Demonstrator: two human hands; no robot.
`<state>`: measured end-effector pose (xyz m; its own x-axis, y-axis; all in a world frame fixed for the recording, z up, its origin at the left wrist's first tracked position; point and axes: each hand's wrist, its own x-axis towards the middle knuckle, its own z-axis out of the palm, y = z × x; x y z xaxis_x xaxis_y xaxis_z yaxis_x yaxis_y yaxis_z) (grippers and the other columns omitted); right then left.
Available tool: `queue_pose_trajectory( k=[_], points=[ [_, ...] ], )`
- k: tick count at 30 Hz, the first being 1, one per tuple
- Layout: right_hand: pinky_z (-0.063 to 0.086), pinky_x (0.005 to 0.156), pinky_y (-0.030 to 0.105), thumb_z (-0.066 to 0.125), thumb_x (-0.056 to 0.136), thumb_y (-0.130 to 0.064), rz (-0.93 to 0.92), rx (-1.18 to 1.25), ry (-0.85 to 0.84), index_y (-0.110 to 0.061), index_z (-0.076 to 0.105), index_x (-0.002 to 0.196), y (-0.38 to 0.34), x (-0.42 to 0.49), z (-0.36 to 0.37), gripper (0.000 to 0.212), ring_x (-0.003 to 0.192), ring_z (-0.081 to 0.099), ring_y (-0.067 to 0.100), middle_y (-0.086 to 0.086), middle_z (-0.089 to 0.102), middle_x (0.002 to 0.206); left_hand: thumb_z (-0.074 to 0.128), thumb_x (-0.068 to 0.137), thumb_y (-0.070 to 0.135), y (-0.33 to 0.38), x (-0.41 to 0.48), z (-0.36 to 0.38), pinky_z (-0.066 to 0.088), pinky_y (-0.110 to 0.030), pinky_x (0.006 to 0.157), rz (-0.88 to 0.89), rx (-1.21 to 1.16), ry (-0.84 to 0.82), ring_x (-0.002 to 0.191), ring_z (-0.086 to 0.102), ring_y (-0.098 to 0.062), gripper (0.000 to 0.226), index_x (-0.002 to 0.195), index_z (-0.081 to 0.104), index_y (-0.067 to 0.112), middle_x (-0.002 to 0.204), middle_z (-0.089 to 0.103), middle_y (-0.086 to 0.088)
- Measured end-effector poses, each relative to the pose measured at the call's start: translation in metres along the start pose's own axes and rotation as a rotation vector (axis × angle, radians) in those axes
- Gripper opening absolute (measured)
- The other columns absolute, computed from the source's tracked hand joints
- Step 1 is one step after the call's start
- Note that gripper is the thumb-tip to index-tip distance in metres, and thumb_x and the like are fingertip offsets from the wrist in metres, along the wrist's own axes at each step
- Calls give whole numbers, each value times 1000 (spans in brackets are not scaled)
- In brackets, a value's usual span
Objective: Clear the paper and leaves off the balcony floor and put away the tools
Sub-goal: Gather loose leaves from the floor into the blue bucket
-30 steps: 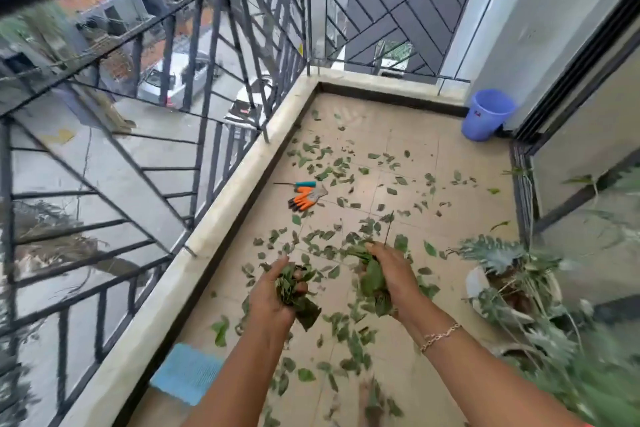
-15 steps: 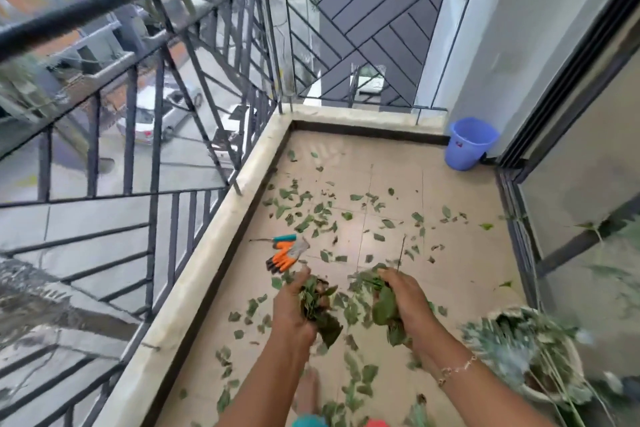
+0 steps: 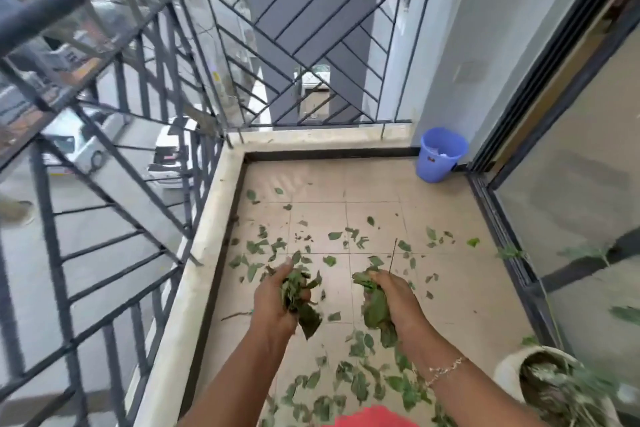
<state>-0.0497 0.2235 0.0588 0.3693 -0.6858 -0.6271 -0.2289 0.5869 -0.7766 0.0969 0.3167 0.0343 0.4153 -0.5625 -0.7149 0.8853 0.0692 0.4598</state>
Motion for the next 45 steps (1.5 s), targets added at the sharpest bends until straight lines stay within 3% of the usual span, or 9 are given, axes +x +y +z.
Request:
queue_pose_trajectory(
  k=[4,7,14,19,24,27,31,38,45],
  points=[
    [39,58,26,50,93,-16,-31,26,66,-11,62,77,-40,53,-3,20,60,53,18,7,57,67,49,93,10,21,50,50,35,-16,31,-36,35,-50,36,44,-15,14,80,47,10,62,42,-7],
    [42,64,29,52,92,-16,-57,104,115,-13,63,72,-71,99,-9,22,64,54,21,7,59,69,50,93,9,30,97,89,35,-17,30,-42,92,-55,34,45,-15,17,77,46,9,56,44,-8],
    [42,43,14,50,93,-12,-52,164,188,-8,62,81,-159,220,-54,17,60,54,17,5,59,66,52,92,12,51,209,218,35,-16,30,-76,191,-83,30,42,-16,21,73,46,9,55,45,-9],
    [44,52,19,50,92,-7,-95,162,266,-8,63,75,-236,301,-99,22,57,54,14,1,60,60,52,92,10,57,284,325,36,-17,30,-111,234,-106,32,42,-15,14,79,46,9,65,43,-10],
    [38,40,15,51,91,-8,-95,190,357,-12,60,66,-290,377,-136,27,38,49,7,3,54,55,48,93,8,61,352,411,35,-16,31,-143,220,-138,33,43,-15,17,76,46,8,65,43,-10],
    [36,37,14,51,91,-8,-92,231,382,-7,57,65,-315,425,-158,27,34,45,7,4,50,53,49,92,9,62,396,458,34,-14,32,-167,250,-159,33,43,-14,19,73,46,9,57,45,-9],
    [33,41,16,51,91,-16,-64,304,402,-8,60,83,-345,502,-186,15,35,44,8,1,52,51,52,92,11,64,454,526,34,-13,33,-188,315,-170,32,43,-14,23,70,47,9,46,48,-8],
    [29,37,11,48,93,-14,-3,385,523,-11,57,70,-400,628,-236,25,30,44,9,7,45,54,52,91,8,57,584,633,34,-15,32,-230,521,-135,33,44,-14,15,77,47,10,64,45,-11],
    [26,34,9,45,94,-11,86,500,601,-11,57,69,-405,743,-294,28,26,43,10,4,47,50,51,91,5,-1,696,703,34,-14,33,-298,693,-121,30,43,-15,16,76,46,9,57,48,-12]
  ],
)
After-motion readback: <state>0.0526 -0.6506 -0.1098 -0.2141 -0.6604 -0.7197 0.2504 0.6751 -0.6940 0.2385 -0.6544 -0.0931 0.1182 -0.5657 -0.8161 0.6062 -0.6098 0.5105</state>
